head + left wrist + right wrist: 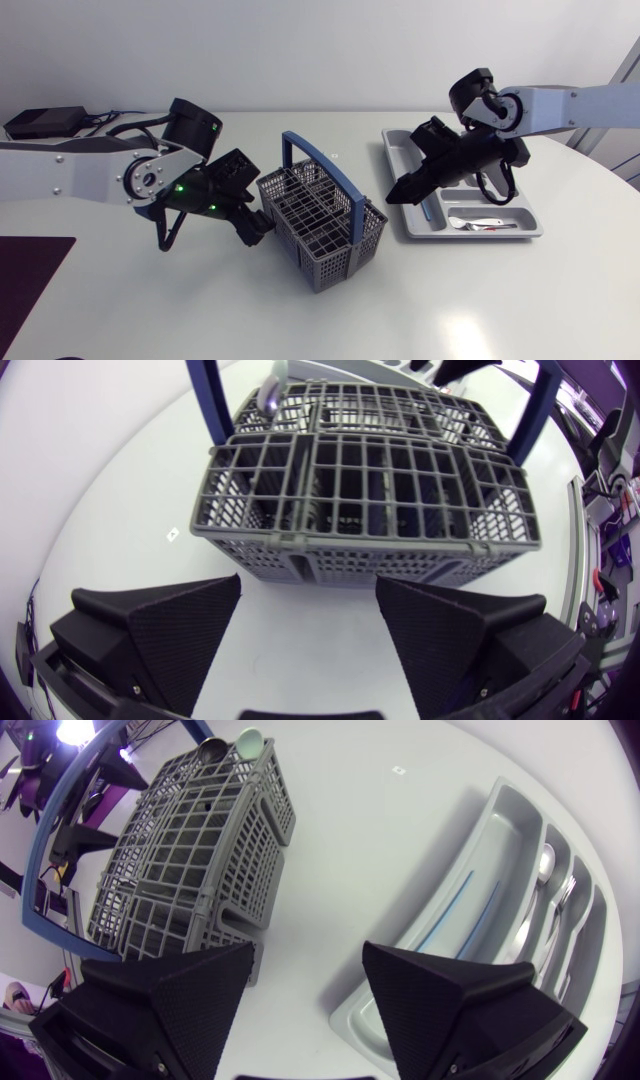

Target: Unload the cutlery basket into the drawer organizer.

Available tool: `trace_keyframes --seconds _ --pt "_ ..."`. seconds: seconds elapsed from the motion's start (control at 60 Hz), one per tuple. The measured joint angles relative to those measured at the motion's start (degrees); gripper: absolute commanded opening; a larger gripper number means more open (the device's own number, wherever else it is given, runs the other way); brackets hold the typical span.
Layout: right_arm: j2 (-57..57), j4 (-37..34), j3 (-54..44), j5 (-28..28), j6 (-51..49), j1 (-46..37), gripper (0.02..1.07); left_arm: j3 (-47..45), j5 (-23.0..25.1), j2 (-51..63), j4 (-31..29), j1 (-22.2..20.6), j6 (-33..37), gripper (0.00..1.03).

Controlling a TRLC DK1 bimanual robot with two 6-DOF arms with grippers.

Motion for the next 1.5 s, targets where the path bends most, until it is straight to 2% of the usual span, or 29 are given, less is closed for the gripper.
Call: trace_keyframes --seconds 0.317,0.617,0.783,0.95,1.05,1.167,1.35,1.5 --pt "-5.60 1.42 -7.63 3.21 1.14 7.80 0.80 6.56 -0.96 10.45 2.58 4.59 -0.44 0.98" --pt "-11.45 0.20 -9.66 3.87 3.67 15.58 0.80 15.28 -0.94 17.42 2.69 6.45 -1.53 0.98" --pt "-11.45 1.03 -10.40 4.37 5.66 20.55 0.80 23.71 -0.94 21.99 0.61 8.83 -1.53 0.98" --pt "-11.58 1.22 -10.40 4.35 7.08 22.01 0.80 30.27 -0.94 24.98 -2.67 11.67 -1.75 0.98" --pt "-12.98 1.22 -10.51 4.26 7.06 20.57 0.80 29.22 -0.87 23.34 -4.20 12.90 -1.70 0.98" --pt "-15.13 1.46 -10.49 4.22 6.43 16.15 0.80 22.03 -0.57 15.67 -4.61 13.03 -1.05 0.98" --pt "-15.32 6.21 -10.49 4.37 4.37 11.76 0.81 8.92 -0.46 -1.99 -5.03 8.57 1.01 0.98" --pt "-14.32 11.32 -10.03 6.27 2.56 10.84 0.81 1.64 -0.31 -13.00 -8.11 4.15 2.27 0.98"
